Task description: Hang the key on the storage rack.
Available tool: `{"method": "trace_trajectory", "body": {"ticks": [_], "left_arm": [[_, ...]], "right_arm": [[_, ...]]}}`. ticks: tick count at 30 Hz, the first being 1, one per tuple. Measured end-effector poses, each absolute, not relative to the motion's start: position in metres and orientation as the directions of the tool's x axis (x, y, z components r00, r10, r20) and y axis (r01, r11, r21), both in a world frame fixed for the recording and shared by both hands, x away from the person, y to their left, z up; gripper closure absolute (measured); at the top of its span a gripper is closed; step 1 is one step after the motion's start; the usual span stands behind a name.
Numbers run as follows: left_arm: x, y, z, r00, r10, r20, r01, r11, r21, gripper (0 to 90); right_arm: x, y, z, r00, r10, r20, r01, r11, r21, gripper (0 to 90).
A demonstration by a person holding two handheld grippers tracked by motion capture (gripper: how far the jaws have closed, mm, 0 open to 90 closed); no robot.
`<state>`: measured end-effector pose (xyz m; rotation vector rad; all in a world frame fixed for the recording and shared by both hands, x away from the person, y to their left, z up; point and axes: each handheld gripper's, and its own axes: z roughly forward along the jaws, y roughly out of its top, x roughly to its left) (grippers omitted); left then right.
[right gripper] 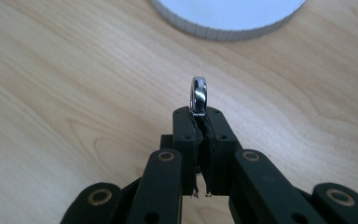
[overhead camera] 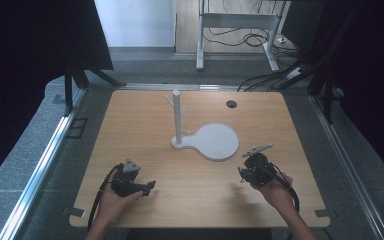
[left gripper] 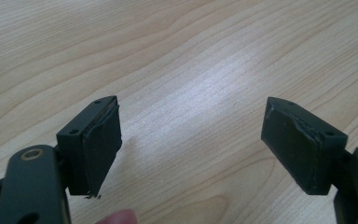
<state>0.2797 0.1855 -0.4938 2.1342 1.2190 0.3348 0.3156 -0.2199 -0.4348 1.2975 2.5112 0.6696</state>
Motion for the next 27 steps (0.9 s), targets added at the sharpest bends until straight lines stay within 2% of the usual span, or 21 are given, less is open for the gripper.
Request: {"method": "trace_trajectory", "body": {"ticks": [27], "left_arm": [[0.28,0.186,-0.496,0.539,0.837,-0.095,0.675,-0.362,0.643,20.5]], "right_arm": [[0.354,-0.208,-0.435,-0.557,0.83,-0.01,0.678,0.463,0.571,84.6]]}}
